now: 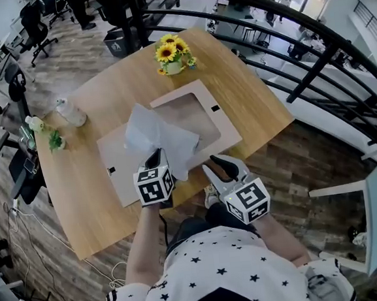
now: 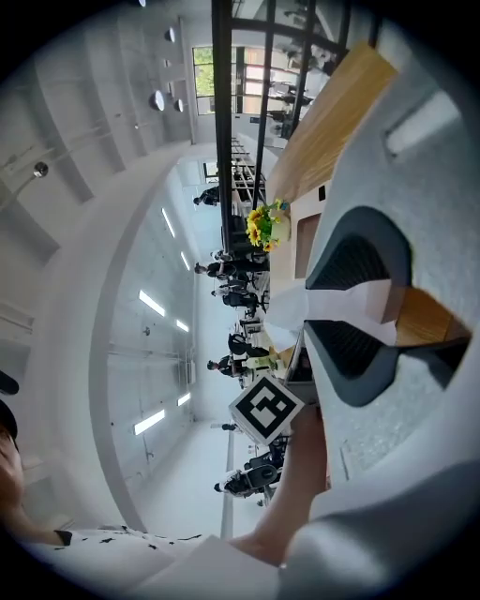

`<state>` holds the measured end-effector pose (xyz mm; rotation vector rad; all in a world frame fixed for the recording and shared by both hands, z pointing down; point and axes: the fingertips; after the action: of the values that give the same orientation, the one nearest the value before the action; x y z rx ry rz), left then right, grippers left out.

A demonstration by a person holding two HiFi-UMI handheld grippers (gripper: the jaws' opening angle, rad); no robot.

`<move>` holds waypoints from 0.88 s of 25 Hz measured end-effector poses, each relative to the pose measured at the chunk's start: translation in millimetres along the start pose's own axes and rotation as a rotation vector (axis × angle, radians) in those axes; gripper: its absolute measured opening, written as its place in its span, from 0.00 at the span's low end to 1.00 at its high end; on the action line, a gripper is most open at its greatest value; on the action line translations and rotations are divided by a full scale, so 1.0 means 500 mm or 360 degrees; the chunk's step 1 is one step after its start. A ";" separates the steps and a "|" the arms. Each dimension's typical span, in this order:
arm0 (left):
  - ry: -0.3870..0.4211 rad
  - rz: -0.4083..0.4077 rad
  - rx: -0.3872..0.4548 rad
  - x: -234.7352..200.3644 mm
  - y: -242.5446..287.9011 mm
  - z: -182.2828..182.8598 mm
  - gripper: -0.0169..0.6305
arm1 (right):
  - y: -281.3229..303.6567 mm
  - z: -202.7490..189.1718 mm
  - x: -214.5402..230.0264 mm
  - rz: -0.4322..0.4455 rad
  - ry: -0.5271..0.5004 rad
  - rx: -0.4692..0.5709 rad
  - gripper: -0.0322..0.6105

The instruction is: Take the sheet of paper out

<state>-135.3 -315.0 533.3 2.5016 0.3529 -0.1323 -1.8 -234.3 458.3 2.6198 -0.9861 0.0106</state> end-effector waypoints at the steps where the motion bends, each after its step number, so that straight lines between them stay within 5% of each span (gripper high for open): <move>1: -0.0002 -0.0003 0.0019 0.000 -0.013 0.000 0.04 | -0.006 -0.001 -0.007 -0.0008 -0.0003 0.0009 0.21; 8: 0.0000 -0.0049 0.0125 0.011 -0.100 0.001 0.04 | -0.043 -0.015 -0.051 -0.0072 -0.0012 0.0047 0.07; 22: -0.0029 -0.0207 0.0304 0.056 -0.284 -0.019 0.04 | -0.105 -0.026 -0.138 -0.0135 -0.0058 0.0120 0.06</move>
<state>-148.0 -192.1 457.2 2.6629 0.5172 -0.2516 -19.0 -149.4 445.5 2.7380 -0.9022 -0.0206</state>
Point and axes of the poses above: the fingertips, and each gripper's own axes: y forward along the fingers, x to its right, z out of its top, and after that the axes turned 1 degree about y, right-handed
